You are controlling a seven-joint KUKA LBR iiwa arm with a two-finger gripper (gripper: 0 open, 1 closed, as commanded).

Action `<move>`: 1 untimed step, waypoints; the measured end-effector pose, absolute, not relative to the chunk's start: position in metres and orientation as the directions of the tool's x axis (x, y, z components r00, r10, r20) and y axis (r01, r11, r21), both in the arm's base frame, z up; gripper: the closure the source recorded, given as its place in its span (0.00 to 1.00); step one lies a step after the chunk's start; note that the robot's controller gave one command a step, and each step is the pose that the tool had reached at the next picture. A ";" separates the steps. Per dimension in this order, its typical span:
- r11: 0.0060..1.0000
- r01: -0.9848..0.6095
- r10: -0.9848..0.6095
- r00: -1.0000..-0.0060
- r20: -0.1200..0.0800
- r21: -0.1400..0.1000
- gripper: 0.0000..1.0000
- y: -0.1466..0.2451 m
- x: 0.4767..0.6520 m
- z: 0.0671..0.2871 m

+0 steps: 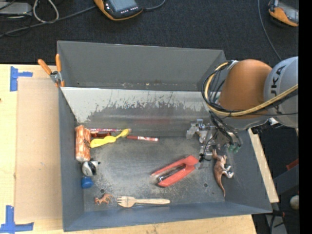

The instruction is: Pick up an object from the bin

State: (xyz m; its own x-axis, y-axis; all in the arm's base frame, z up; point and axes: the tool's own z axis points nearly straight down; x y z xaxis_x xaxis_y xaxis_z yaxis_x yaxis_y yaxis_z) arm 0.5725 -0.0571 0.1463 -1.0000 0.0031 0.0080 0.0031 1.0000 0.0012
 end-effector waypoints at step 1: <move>1.000 0.002 0.002 -1.000 0.001 0.000 0.00 -0.057 0.574 0.151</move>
Offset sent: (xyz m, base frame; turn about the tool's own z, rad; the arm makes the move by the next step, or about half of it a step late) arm -0.0177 -0.0042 -0.0763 -0.2531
